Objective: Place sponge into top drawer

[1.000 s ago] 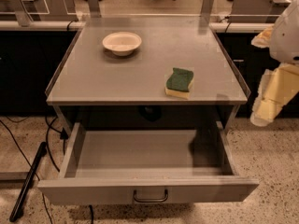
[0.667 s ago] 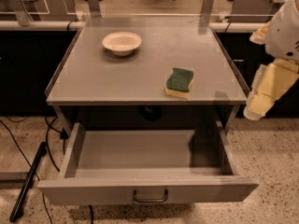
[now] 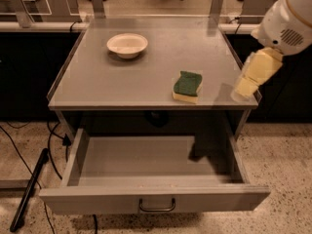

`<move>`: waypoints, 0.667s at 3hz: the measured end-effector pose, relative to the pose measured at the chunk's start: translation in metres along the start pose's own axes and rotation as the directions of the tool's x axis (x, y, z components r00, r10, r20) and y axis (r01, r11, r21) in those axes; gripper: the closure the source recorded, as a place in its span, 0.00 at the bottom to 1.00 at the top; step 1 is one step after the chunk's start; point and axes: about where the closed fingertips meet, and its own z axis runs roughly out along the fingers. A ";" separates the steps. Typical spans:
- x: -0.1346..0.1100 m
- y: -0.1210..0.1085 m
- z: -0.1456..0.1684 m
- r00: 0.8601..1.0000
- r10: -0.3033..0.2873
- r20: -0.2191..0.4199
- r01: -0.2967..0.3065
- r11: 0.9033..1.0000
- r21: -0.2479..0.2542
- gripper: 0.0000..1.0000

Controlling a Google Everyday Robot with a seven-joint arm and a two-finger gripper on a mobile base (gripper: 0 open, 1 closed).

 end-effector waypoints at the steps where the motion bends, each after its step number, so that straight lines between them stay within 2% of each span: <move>1: -0.012 -0.021 0.022 0.999 0.021 0.041 -0.021 1.000 -0.004 0.00; 2: -0.023 -0.033 0.041 0.996 0.004 0.088 -0.004 1.000 0.001 0.00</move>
Offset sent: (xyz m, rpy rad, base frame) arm 0.0816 0.0232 -0.0332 0.1223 -0.0834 0.0501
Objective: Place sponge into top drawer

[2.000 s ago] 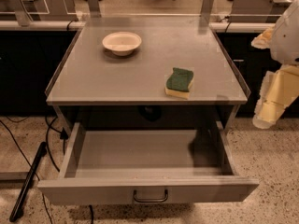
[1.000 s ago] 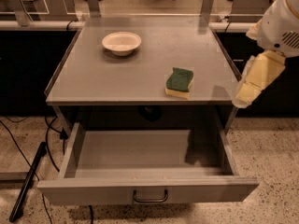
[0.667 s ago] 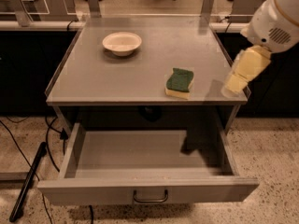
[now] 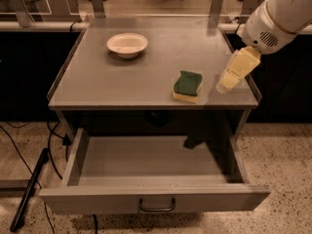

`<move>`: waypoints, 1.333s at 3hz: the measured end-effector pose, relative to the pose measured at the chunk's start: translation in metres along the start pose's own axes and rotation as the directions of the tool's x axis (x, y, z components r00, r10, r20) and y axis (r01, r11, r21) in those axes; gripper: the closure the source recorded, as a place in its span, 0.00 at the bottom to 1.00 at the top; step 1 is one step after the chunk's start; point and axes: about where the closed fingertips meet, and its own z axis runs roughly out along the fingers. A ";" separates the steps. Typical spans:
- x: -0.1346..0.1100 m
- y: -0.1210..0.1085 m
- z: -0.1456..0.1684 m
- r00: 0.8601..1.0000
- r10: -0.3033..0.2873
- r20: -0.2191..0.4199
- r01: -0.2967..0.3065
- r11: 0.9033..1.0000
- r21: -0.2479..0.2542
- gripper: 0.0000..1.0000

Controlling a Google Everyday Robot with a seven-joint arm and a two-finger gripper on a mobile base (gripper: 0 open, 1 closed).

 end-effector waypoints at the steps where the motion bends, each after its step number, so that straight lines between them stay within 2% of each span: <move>1: -0.015 -0.008 0.018 0.997 -0.045 0.062 0.044 0.999 0.011 0.00; 2: -0.013 -0.008 0.019 0.997 -0.043 0.061 0.042 0.999 0.011 0.00; 4: -0.010 -0.010 0.045 0.988 -0.082 0.130 0.082 0.997 -0.002 0.00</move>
Offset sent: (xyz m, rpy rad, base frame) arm 0.0150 0.0116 -0.0070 0.0289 -0.0367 0.0397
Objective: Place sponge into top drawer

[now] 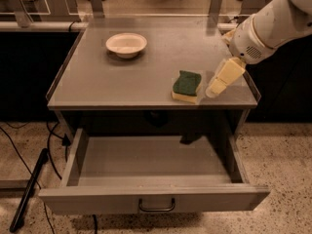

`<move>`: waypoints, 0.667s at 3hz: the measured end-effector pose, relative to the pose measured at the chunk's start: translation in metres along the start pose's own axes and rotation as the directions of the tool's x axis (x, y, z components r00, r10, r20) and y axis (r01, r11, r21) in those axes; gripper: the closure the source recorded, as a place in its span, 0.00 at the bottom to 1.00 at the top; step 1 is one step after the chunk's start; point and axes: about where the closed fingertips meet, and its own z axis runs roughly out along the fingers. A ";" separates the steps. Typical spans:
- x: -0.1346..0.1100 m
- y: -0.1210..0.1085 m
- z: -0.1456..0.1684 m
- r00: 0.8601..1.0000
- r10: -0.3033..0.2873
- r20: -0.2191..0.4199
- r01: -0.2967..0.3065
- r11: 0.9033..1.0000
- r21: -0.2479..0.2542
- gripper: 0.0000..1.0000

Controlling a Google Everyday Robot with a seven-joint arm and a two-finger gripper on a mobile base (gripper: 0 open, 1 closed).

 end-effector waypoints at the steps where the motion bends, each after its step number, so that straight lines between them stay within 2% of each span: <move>1: -0.002 -0.003 0.021 1.000 -0.016 0.024 0.017 0.999 -0.038 0.00; 2: -0.006 -0.004 0.038 1.000 -0.007 0.021 0.009 0.997 -0.082 0.00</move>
Offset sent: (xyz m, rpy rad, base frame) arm 0.0324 0.0303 -0.0383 0.0422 0.1137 0.0678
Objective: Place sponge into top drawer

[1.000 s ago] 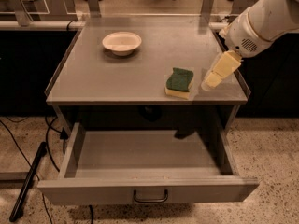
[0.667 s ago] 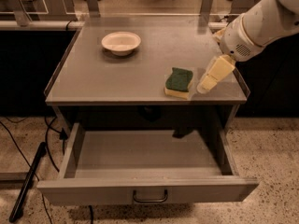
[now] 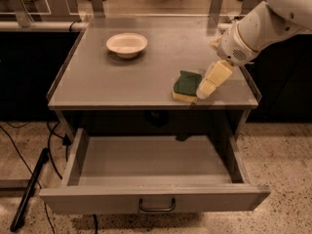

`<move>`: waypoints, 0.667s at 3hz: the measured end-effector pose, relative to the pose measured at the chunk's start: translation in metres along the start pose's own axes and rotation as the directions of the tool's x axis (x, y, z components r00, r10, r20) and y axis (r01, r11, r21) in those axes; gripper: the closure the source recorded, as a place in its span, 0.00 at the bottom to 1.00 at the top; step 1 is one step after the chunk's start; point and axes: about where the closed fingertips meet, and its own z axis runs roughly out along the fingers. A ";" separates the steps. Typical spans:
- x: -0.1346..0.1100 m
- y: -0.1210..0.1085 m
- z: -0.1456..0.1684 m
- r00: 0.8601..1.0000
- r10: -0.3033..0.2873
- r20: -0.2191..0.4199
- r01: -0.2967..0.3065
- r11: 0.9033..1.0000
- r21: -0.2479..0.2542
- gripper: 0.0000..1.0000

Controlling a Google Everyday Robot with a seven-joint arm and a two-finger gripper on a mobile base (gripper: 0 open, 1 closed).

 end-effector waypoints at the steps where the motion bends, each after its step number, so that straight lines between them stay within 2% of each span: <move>1: -0.002 0.005 0.015 0.999 0.039 -0.021 -0.040 0.998 -0.046 0.00; 2: -0.004 0.012 0.030 0.996 0.084 -0.032 -0.087 0.994 -0.074 0.00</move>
Offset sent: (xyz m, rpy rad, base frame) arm -0.0016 0.0244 -0.0303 0.0198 0.1551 -0.0675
